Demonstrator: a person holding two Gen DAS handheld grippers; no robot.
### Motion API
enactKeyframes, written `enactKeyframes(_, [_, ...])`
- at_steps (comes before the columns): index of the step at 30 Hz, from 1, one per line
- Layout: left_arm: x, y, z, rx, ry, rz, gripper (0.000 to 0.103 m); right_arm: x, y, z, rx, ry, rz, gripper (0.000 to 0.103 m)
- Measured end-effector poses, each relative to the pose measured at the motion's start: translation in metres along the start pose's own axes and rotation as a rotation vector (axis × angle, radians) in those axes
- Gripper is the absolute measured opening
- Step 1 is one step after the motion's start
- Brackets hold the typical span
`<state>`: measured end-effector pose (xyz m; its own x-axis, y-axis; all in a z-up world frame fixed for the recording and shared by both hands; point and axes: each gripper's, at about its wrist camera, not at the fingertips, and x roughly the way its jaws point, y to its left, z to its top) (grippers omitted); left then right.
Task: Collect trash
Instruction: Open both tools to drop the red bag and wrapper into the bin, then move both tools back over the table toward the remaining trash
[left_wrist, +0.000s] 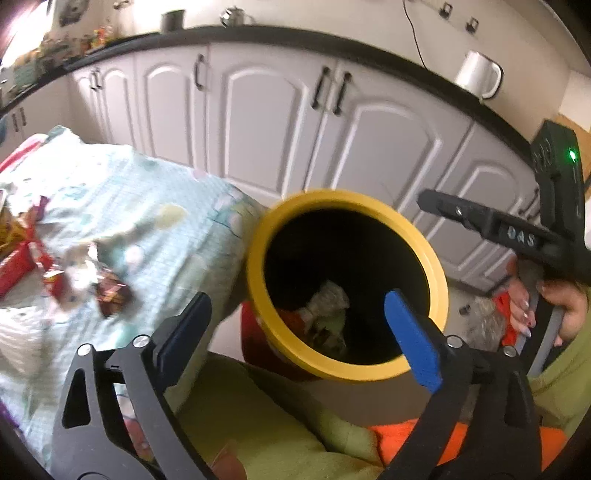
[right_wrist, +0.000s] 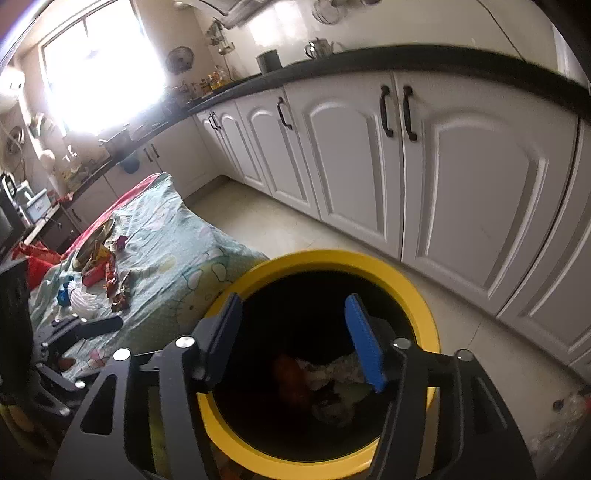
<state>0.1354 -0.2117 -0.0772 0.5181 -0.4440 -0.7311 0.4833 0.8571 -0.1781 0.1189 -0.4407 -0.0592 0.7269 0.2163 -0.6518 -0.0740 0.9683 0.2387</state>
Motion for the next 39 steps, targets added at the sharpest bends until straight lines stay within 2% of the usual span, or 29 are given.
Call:
enactKeyframes(5, [-0.022,0.011,0.001,-0.023,-0.064,0.075,0.092,-0.011,0.019,0.005,-0.045,-0.038,-0.003,0.069])
enactKeyframes(12, [-0.046,0.027,0.001,-0.062,-0.123,0.12,0.092,-0.02,0.042,0.009,-0.085,-0.072,0.001,0.073])
enactKeyframes(26, [-0.091,0.063,-0.005,-0.135,-0.237,0.213,0.092,-0.023,0.1,0.01,-0.185,-0.089,0.059,0.075])
enactKeyframes(31, [-0.107,0.077,-0.007,-0.144,-0.277,0.277,0.092,-0.022,0.124,0.012,-0.21,-0.09,0.095,0.075])
enactKeyframes(39, [-0.127,0.098,-0.012,-0.179,-0.32,0.324,0.092,-0.015,0.166,0.011,-0.281,-0.078,0.152,0.075])
